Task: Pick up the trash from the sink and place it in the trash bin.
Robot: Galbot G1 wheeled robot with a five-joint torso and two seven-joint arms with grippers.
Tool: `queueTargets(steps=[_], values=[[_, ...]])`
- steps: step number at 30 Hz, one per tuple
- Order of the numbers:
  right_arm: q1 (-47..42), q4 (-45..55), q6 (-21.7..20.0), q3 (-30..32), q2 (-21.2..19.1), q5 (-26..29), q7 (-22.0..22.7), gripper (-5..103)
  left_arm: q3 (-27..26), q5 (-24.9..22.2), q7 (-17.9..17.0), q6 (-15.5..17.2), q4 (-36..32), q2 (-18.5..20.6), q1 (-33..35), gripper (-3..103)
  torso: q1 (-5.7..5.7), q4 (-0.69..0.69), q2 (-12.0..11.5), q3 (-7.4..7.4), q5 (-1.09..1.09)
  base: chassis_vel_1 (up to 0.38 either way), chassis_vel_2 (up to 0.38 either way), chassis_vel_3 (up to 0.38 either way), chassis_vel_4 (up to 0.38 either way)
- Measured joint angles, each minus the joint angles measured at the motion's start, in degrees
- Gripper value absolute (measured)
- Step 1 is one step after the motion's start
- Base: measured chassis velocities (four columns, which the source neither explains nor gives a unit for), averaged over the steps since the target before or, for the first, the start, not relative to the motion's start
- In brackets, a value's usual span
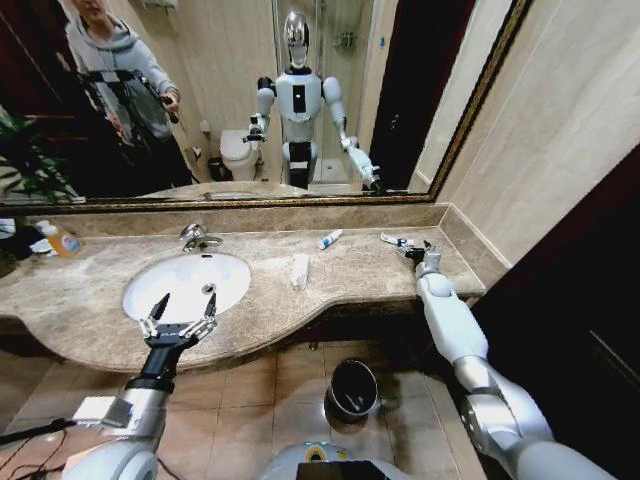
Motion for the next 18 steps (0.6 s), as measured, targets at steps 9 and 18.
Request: queueTargets(steps=[9, 18], values=[[2.54, -3.6, -0.74, -0.25, 0.65, 0.12, -0.4, 91, 0.0, 0.0, 0.0, 0.0, 0.0, 0.0, 0.0, 100, 0.0, 0.0, 0.0, 0.0, 0.02, 0.0, 0.0, 0.0, 0.0], [2.19, -4.28, -1.05, -0.11, 0.85, 1.21, -0.6, 58, 0.0, 0.0, 0.0, 0.0, 0.0, 0.0, 0.0, 100, 0.0, 0.0, 0.0, 0.0, 0.02, 0.0, 0.0, 0.0, 0.0]])
